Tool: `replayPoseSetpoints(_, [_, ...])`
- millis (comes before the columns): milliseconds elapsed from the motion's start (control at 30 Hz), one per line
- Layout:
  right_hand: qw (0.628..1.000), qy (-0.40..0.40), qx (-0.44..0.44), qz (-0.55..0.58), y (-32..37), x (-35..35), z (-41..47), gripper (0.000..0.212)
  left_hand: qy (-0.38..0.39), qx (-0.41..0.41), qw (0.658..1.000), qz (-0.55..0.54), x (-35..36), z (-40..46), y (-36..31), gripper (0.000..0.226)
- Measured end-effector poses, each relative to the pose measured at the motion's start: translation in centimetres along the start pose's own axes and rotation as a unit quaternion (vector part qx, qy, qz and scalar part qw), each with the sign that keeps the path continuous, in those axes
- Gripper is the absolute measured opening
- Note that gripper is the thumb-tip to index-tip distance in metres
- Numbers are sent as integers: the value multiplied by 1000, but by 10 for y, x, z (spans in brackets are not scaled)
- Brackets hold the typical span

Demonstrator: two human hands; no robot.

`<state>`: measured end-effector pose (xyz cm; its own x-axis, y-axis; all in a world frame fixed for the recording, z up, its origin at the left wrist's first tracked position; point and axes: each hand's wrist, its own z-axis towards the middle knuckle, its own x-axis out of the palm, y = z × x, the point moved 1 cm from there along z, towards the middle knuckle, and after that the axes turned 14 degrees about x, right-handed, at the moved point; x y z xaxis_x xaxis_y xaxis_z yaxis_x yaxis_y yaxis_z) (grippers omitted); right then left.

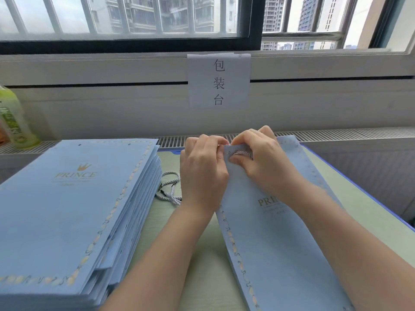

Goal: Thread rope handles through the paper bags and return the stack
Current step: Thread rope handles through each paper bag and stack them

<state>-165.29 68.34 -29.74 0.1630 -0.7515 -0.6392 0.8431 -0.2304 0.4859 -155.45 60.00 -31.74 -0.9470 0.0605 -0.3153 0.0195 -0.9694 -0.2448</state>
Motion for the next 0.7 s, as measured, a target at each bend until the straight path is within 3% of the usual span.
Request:
replayPoseSetpoints(100, [998,-33,-38,-45,0,-1,-1,19,91,0,995,40,-3,3,-2,24])
replayPoseSetpoints(200, [997,-41,-45,-51,1,-4,-1,15,174,-53,983,-16,-3,7,-3,35])
replayPoseSetpoints(333, [996,-8,-55,-69,-3,-5,1,7,183,-68,981,-13,1,4,-2,24])
replayPoseSetpoints(533, [996,74,-36,-26,-4,-7,3,6,109,31,992,49,-4,-1,-1,12])
replayPoseSetpoints(700, [996,91,2,-14,0,-9,1,16,184,-40,981,37,0,-1,1,24])
